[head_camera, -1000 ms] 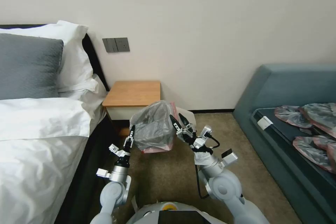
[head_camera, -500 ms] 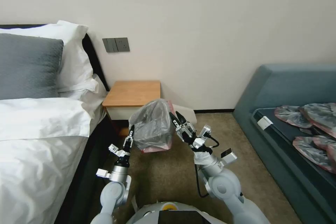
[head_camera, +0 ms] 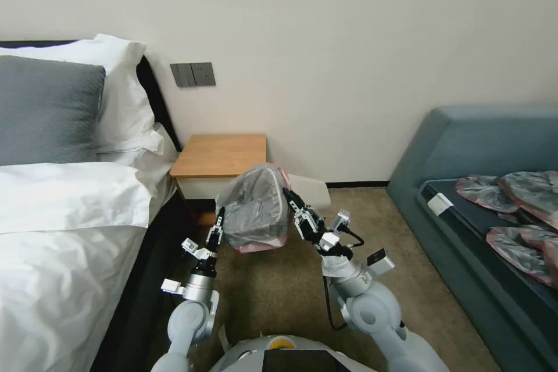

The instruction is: Pick up the garbage bag from the table and place it over the trash can.

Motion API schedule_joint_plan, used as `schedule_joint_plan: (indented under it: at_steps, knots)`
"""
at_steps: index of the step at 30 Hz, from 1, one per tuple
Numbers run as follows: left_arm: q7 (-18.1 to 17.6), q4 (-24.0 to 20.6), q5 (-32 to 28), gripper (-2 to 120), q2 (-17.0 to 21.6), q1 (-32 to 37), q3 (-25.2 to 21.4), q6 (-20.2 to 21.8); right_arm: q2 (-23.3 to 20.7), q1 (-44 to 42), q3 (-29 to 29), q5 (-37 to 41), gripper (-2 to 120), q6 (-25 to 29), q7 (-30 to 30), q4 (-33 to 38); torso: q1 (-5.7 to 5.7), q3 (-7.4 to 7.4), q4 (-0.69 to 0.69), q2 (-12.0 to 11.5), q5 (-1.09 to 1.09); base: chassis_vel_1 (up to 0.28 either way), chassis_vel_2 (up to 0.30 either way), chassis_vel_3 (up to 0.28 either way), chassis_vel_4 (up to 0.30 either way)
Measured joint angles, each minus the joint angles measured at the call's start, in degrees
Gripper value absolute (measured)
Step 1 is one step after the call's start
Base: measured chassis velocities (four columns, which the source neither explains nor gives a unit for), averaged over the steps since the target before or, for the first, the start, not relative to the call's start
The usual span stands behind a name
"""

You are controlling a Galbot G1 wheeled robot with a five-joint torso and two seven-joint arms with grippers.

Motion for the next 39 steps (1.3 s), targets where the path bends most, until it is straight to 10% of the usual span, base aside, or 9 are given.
schedule_joint_plan:
  at_steps: [39]
  knots:
    - [1.0,-0.4,-0.7,11,-0.5,-0.1,0.2,-0.3,0.6,5.0,3.4,-26.8,0,6.5,11.8,-9.6,0.0,0.0,0.0,0.0,0.01,0.0,0.0,0.0,0.0]
